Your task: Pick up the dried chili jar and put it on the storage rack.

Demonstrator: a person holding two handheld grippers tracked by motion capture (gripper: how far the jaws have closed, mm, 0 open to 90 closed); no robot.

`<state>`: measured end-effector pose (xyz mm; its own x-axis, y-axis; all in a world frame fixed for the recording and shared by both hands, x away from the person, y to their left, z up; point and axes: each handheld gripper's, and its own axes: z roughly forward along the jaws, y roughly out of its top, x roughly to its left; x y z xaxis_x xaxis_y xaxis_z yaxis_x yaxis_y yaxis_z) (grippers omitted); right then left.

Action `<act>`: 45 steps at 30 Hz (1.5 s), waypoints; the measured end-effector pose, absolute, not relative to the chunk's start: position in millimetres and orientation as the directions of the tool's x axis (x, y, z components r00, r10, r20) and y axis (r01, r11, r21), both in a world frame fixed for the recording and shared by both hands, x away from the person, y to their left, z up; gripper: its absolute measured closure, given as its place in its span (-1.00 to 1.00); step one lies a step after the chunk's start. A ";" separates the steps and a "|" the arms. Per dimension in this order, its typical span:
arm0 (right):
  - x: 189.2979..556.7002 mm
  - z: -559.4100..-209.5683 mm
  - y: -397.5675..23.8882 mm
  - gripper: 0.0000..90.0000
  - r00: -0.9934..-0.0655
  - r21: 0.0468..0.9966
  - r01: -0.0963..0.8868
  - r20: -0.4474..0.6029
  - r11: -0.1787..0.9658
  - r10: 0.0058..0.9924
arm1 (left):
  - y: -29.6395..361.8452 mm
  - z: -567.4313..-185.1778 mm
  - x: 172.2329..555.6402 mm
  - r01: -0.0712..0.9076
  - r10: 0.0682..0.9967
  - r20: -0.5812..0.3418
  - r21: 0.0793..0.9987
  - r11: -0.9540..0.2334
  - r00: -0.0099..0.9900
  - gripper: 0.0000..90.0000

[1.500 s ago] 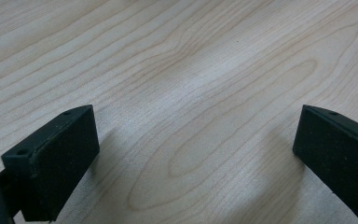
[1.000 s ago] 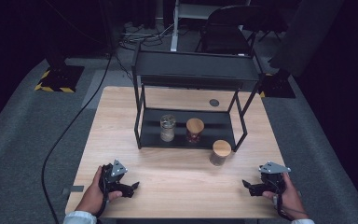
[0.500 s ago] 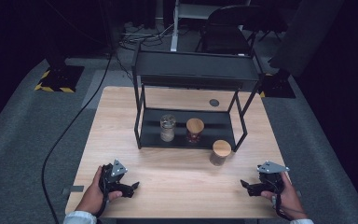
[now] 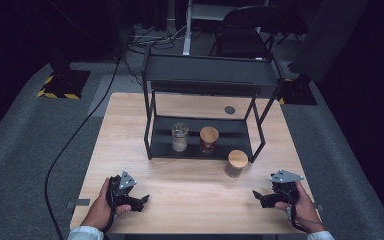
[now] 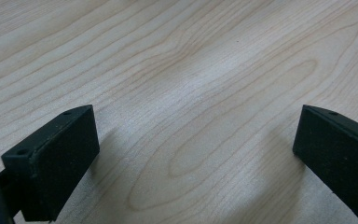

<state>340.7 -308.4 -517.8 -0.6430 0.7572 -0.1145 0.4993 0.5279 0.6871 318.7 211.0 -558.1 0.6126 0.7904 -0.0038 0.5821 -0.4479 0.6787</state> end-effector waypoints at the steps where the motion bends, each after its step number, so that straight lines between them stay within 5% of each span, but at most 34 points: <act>1: 341.5 -516.9 -306.9 -0.96 -0.645 0.687 0.496 -0.118 0.531 0.755 | 211.0 -558.1 318.7 0.582 0.790 -0.004 0.679 -0.448 0.612 -1.00; 45: 383.8 -503.4 -252.9 -0.96 -0.689 0.664 0.486 -0.109 0.569 0.716 | 210.9 -558.2 318.7 0.582 0.791 -0.005 0.679 -0.447 0.612 -1.00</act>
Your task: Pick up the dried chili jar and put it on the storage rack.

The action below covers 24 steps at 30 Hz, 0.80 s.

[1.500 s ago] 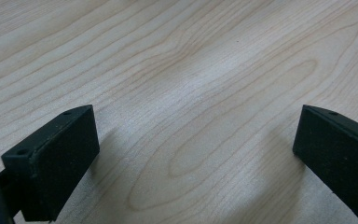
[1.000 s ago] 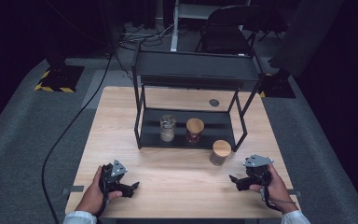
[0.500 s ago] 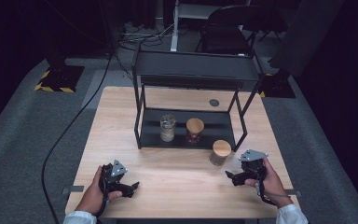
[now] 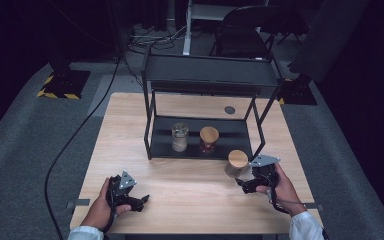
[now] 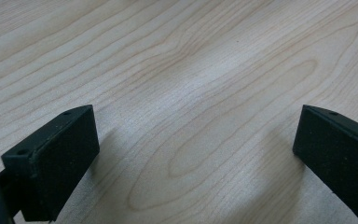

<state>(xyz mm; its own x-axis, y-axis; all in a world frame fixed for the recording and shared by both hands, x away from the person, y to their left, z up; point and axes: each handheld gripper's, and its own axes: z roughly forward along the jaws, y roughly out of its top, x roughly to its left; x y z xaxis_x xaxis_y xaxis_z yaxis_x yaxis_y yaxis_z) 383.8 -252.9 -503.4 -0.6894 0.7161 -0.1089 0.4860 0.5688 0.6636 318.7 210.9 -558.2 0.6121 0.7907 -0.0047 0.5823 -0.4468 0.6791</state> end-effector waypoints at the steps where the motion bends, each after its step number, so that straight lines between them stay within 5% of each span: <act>1: 384.8 -503.3 -251.7 -0.96 -0.691 0.661 0.484 -0.113 0.573 0.714 | 211.0 -558.1 318.7 0.582 0.790 -0.004 0.679 -0.448 0.613 -1.00; 24: 408.0 -503.3 -236.7 -0.95 -0.676 0.632 0.527 -0.094 0.569 0.731 | 211.1 -558.1 318.8 0.582 0.790 -0.004 0.678 -0.448 0.613 -1.00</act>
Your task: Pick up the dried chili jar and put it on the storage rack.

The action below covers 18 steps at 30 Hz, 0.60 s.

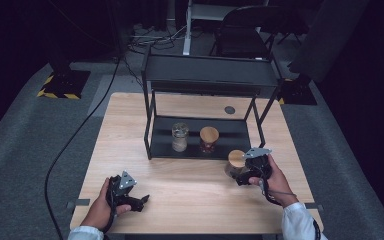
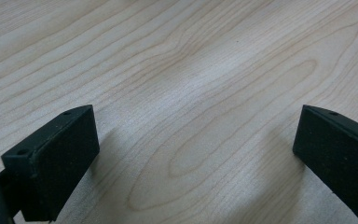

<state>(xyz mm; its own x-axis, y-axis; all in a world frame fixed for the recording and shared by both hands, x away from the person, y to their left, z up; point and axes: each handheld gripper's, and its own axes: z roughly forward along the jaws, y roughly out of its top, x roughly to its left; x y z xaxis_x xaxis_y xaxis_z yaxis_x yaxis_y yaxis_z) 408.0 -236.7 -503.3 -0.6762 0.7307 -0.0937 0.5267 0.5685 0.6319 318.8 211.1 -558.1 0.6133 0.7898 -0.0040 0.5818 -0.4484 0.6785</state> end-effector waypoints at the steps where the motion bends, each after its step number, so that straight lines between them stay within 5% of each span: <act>1: 408.6 -503.4 -235.8 -0.95 -0.676 0.632 0.528 -0.091 0.567 0.731 | 211.1 -558.1 318.8 0.582 0.790 -0.004 0.679 -0.448 0.613 -1.00; 18: 421.5 -504.4 -225.1 -0.79 -0.637 0.637 0.571 -0.055 0.518 0.769 | 211.1 -558.1 318.8 0.582 0.790 -0.004 0.679 -0.449 0.613 -1.00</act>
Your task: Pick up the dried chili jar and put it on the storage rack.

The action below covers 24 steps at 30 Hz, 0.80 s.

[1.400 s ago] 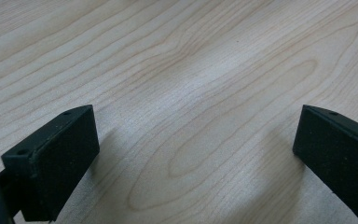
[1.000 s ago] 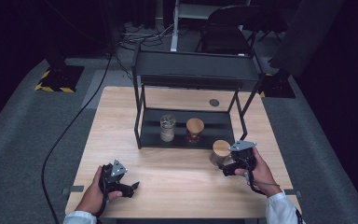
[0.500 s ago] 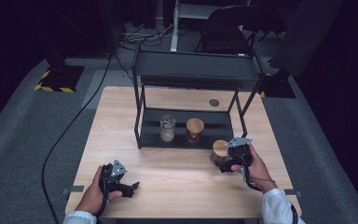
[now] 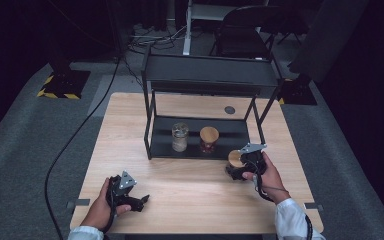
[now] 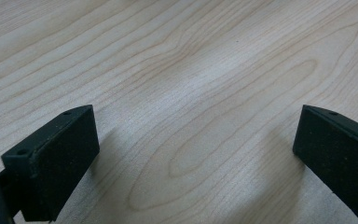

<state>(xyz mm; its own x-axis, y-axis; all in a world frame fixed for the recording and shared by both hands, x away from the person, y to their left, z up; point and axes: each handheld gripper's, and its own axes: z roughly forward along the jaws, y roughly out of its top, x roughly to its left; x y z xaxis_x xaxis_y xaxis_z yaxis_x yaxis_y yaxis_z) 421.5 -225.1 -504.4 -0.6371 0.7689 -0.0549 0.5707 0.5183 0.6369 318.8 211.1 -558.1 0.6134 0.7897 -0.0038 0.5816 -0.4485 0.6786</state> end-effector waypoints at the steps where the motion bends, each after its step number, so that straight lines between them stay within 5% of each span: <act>1: 421.8 -504.7 -225.1 -0.79 -0.636 0.638 0.572 -0.051 0.515 0.770 | 211.0 -558.2 318.8 0.582 0.790 -0.004 0.679 -0.448 0.613 -1.00; 24: 426.0 -513.6 -217.9 -0.47 -0.637 0.614 0.589 -0.046 0.525 0.769 | 211.1 -558.1 318.8 0.582 0.790 -0.004 0.679 -0.448 0.613 -1.00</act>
<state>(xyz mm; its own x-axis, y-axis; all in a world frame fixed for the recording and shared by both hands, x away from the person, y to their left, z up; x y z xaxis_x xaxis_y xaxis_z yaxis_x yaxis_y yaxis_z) 426.0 -217.9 -513.6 -0.6370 0.7694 -0.0464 0.5894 0.5250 0.6140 318.8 211.1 -558.1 0.6134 0.7898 -0.0039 0.5816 -0.4484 0.6787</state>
